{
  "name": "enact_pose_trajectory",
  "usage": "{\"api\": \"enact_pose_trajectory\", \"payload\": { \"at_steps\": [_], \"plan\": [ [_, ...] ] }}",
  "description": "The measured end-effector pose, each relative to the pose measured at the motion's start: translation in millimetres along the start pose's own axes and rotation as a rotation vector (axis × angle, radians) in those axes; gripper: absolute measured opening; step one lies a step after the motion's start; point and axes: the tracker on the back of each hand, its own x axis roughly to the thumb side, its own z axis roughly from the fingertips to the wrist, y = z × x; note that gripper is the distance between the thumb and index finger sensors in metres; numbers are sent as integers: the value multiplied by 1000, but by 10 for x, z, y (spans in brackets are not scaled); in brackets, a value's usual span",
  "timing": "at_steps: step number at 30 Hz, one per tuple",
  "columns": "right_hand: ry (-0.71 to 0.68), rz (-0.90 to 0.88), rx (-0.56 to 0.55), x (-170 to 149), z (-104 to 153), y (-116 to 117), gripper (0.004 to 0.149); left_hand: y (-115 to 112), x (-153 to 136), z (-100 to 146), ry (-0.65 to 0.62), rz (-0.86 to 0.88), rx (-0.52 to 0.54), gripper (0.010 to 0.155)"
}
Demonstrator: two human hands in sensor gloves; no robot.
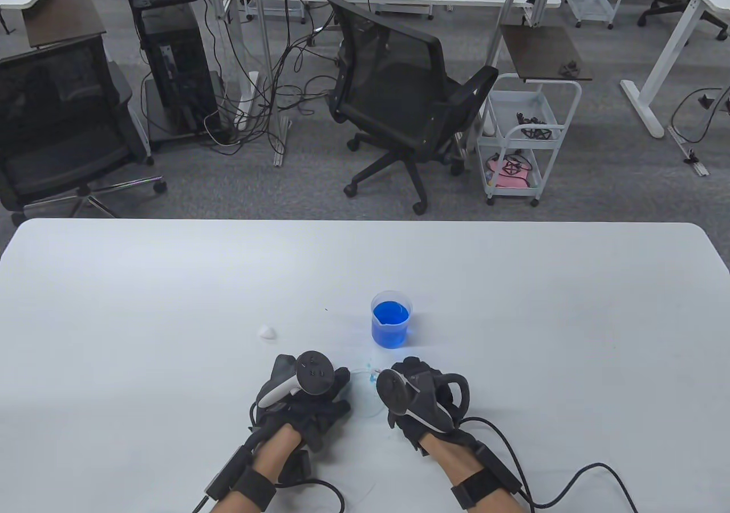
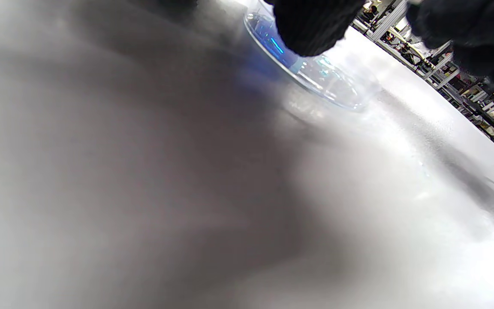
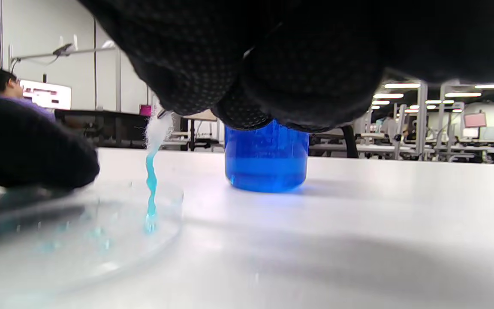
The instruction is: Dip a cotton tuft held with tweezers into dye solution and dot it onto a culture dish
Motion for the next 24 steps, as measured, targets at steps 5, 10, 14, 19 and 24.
{"api": "enact_pose_trajectory", "payload": {
  "at_steps": [5,10,14,19,24],
  "plan": [
    [-2,-17,-25,-43,81,-88,40,0,0,0,0,0,0,67],
    [-31,26,69,-5,113,152,40,2,-3,4,3,1,-2,67],
    [-49,58,101,9,124,253,40,4,-4,4,6,1,-2,67],
    [-42,40,88,-3,114,216,40,9,-5,2,7,1,-2,67],
    [-29,-10,25,-33,126,3,41,13,-6,2,8,1,-2,67]
  ]
}}
